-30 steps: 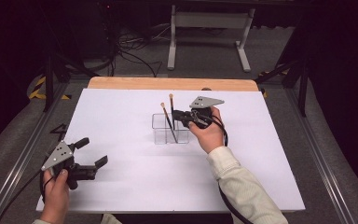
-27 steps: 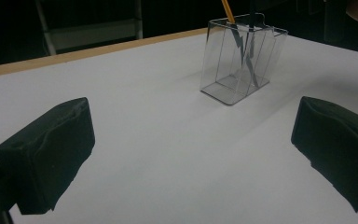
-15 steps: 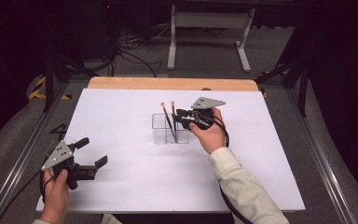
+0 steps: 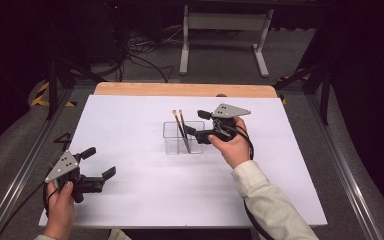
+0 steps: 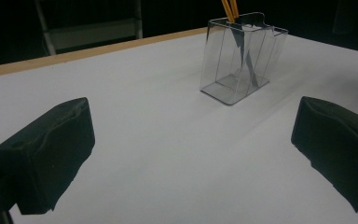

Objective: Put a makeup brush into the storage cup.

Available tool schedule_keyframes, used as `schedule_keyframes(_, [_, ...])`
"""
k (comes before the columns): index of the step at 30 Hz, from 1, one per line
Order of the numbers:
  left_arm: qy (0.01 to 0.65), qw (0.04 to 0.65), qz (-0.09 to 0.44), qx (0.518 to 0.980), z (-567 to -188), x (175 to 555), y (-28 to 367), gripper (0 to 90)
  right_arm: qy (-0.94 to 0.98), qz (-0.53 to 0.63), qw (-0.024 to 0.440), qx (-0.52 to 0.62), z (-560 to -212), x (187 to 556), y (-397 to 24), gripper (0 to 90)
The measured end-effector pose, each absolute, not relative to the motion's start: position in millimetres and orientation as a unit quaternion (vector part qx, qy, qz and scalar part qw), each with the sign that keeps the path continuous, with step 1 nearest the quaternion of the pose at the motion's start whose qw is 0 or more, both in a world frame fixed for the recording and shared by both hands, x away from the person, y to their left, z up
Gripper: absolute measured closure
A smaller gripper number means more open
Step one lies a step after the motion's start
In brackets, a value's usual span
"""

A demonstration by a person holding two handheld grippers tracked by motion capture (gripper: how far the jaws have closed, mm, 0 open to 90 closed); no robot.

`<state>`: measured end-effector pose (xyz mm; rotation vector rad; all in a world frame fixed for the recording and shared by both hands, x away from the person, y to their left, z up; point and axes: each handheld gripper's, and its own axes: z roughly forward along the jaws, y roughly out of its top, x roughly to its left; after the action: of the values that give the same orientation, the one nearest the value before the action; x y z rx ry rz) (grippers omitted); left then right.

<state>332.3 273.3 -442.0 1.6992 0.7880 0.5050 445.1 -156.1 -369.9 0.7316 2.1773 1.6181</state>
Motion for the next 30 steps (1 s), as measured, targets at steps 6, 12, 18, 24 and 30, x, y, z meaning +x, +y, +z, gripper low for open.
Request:
schedule_keyframes(6, [0.335,0.565,0.215,0.723,-441,333,273,0.3,0.765,0.566,0.174,0.253,-363,430,-169,18.8])
schedule_keyframes(12, [0.333,0.566,0.214,0.723,-441,334,271,0.3,0.759,0.568,0.186,0.258,-357,416,-186,18.4])
schedule_keyframes(18, [0.331,0.566,0.212,0.725,-441,335,269,0.3,0.758,0.561,0.204,0.263,-355,403,-205,18.0])
schedule_keyframes(24, [0.332,0.566,0.212,0.724,-441,335,270,0.3,0.754,0.560,0.209,0.272,-353,394,-221,17.2])
schedule_keyframes(30, [0.332,0.566,0.211,0.724,-441,336,269,0.3,0.752,0.556,0.214,0.280,-354,385,-236,16.6])
